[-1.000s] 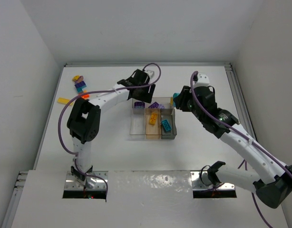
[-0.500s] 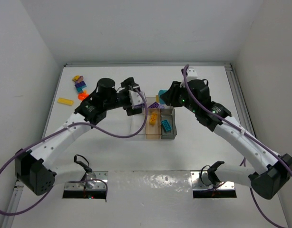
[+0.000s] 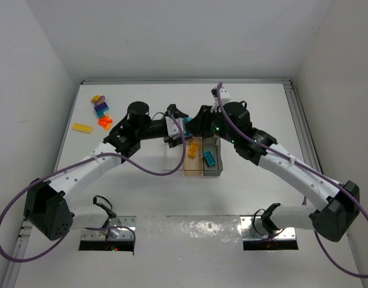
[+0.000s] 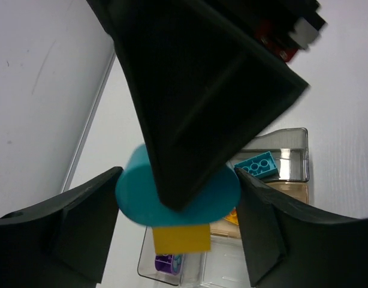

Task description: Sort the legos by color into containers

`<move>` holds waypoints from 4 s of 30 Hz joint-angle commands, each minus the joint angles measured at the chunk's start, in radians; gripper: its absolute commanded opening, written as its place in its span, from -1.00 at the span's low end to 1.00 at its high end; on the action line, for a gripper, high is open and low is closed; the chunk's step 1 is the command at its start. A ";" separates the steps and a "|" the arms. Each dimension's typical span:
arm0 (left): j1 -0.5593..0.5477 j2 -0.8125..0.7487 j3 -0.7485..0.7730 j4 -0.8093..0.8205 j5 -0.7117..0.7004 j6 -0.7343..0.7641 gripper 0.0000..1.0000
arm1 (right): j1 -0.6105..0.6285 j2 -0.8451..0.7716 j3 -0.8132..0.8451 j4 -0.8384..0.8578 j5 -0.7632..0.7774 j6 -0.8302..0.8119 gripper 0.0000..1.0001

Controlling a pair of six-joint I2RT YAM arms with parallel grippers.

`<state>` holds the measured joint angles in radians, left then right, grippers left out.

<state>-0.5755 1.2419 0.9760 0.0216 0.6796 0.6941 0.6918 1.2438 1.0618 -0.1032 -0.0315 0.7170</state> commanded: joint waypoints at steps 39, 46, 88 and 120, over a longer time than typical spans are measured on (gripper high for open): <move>0.012 -0.048 0.059 -0.123 -0.098 0.028 0.57 | 0.015 -0.061 0.073 -0.026 0.077 -0.044 -1.00; 0.014 -0.052 0.070 -0.095 -0.026 0.015 0.45 | 0.015 -0.063 0.043 0.005 0.073 -0.019 -1.00; -0.038 0.186 -0.019 -0.117 -0.261 -0.239 -0.85 | -0.179 -0.159 -0.106 -0.277 0.225 -0.084 -1.00; 0.241 0.254 0.320 -0.397 -0.612 -0.837 0.73 | -0.176 0.209 -0.099 -0.207 0.185 -0.093 -0.53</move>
<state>-0.3809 1.5661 1.2919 -0.2871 0.2058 -0.0952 0.5121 1.4254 0.8989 -0.3305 0.1257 0.6373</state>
